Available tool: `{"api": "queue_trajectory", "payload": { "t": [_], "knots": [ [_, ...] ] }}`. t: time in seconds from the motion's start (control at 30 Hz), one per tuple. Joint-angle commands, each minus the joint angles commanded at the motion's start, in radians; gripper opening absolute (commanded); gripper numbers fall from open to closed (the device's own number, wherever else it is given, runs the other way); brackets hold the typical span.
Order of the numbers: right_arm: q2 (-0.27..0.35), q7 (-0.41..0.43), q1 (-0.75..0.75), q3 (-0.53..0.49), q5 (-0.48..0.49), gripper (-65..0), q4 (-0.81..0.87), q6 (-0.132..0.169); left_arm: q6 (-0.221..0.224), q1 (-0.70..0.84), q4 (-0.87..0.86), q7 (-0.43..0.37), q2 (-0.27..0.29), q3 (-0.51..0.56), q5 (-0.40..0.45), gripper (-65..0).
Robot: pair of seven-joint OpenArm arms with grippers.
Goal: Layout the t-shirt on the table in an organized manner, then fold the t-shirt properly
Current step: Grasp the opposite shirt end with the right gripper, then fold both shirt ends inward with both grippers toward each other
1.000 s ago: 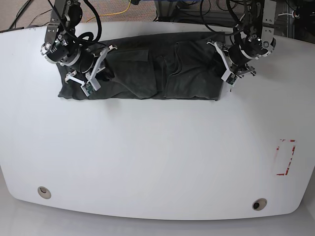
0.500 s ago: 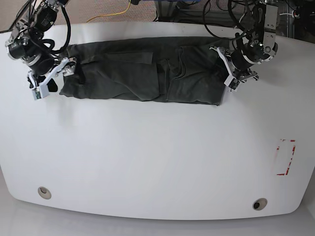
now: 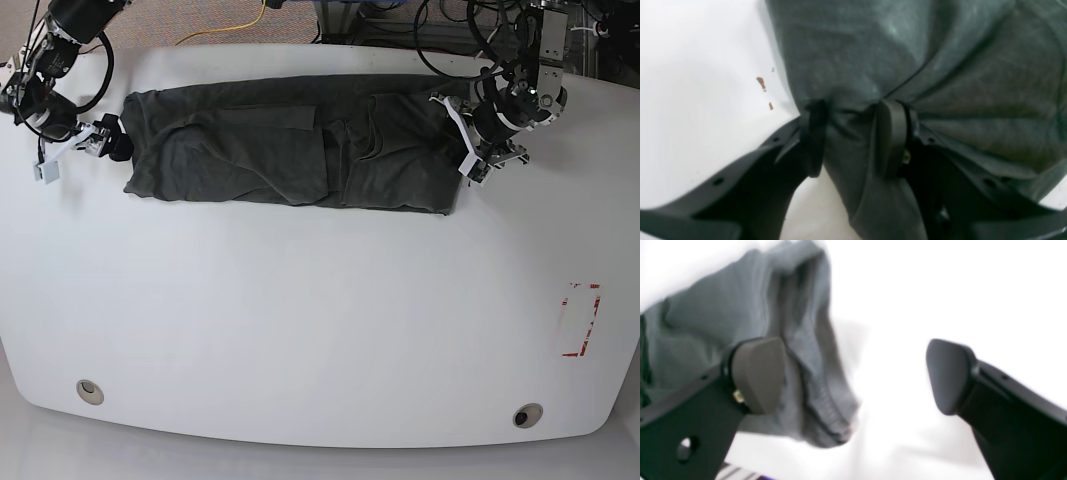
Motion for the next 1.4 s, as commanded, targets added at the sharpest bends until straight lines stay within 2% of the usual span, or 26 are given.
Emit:
{"api": "queue_trajectory", "payload": {
  "t": [0.3,0.53,0.77,0.8,0.83,0.97,1.0,1.07,1.1,1.23,1.4],
  "knots": [
    [-0.091,0.000,-0.025,-0.089,0.002,0.0,0.006,0.000,0.000,0.000,0.002,0.000,0.000,0.000,0.000,-41.3],
    [-0.180,0.000,-0.052,-0.150,-0.005,0.0,0.135,0.000,0.000,0.002,0.002,0.000,-0.002,0.000,0.000,-41.3],
    [-0.187,0.000,-0.060,-0.178,-0.005,0.0,0.150,0.000,-0.080,0.002,0.002,0.002,-0.002,-0.002,0.002,-41.3],
    [-0.187,0.002,-0.060,-0.178,-0.005,-2.2,0.152,0.000,-0.083,0.002,0.002,0.002,-0.002,-0.002,0.003,-41.3],
    [-0.187,0.002,-0.060,-0.178,-0.005,-7.1,0.152,0.000,-0.084,0.002,0.002,0.002,-0.002,-0.002,0.003,-41.3],
    [-0.181,0.002,-0.060,-0.176,0.000,-33.9,0.153,0.000,-0.084,0.002,0.002,0.002,-0.002,-0.002,0.003,-41.3],
    [-0.180,0.002,-0.060,-0.176,0.000,-44.1,0.155,0.000,-0.084,0.002,0.002,0.002,0.000,-0.002,0.005,-41.3],
    [-0.178,0.002,-0.058,-0.181,-0.003,-56.4,0.169,0.000,-0.084,0.002,0.002,0.002,0.003,0.000,0.006,-41.3],
    [-0.172,0.000,-0.061,-0.183,-0.003,-59.9,0.190,0.000,-0.084,0.002,-0.002,0.002,0.005,0.000,0.006,-41.3],
    [-0.180,-0.006,-0.086,-0.198,-0.002,-60.6,0.321,0.000,-0.081,-0.002,-0.006,0.002,0.008,0.005,0.008,-41.3],
    [-0.186,-0.006,-0.137,-0.255,0.003,-60.6,0.511,0.000,-0.077,-0.043,-0.006,0.017,0.041,0.049,0.012,-41.3]
  ]
}}
